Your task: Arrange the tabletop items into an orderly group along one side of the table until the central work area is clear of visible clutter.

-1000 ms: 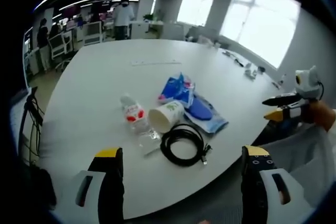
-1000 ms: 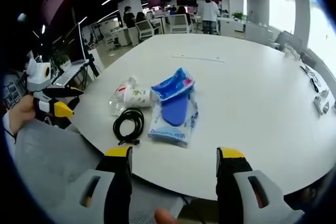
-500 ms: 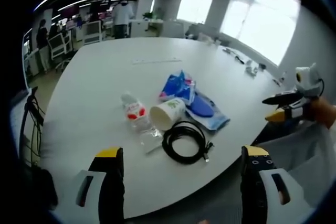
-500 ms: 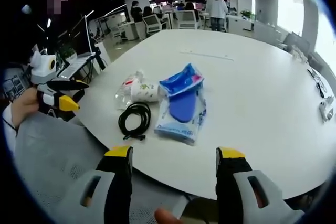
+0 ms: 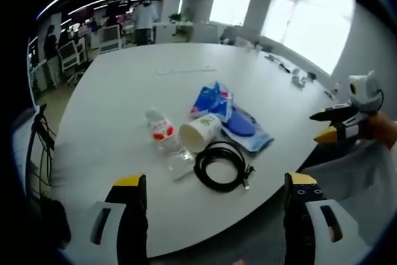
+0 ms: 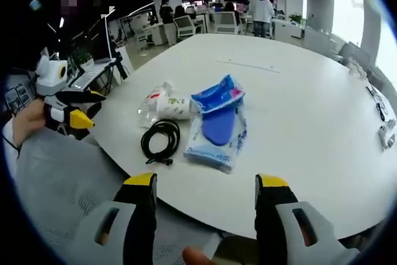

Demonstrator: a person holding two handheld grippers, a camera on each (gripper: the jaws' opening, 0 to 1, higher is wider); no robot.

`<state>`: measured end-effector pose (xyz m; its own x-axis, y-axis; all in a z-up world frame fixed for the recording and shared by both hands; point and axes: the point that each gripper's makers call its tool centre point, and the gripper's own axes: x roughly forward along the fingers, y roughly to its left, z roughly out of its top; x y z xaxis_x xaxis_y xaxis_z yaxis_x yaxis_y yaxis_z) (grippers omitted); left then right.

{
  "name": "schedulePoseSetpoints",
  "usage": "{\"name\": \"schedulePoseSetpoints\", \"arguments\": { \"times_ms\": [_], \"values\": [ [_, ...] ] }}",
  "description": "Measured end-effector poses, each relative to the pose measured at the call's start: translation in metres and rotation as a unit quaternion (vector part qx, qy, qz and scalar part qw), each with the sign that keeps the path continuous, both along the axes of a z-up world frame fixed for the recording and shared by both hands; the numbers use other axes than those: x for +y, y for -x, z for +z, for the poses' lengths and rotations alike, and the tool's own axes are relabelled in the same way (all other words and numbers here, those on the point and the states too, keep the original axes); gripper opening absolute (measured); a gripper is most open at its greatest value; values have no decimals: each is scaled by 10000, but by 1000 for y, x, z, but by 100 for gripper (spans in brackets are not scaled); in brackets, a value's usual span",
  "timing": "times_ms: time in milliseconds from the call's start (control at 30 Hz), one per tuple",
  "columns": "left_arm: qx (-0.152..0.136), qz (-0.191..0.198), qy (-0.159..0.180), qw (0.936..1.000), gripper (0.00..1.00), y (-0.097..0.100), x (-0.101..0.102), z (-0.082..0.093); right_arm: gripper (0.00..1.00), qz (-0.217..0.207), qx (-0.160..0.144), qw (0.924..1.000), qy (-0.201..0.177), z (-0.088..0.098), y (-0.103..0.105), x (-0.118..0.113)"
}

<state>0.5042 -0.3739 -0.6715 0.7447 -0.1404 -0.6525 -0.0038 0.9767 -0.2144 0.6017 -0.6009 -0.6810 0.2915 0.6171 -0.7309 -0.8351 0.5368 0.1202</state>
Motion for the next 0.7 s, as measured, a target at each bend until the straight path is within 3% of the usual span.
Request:
{"name": "schedulePoseSetpoints", "arguments": {
  "times_ms": [167, 700],
  "values": [
    [26, -91, -311, 9995, 87, -1, -1, 2, 62, 117, -131, 9998, 126, 1, 1, 1],
    [-12, -378, -171, 9991, 86, -9, -13, 2, 60, 276, -344, 9989, 179, 5, -10, -1]
  ]
}}
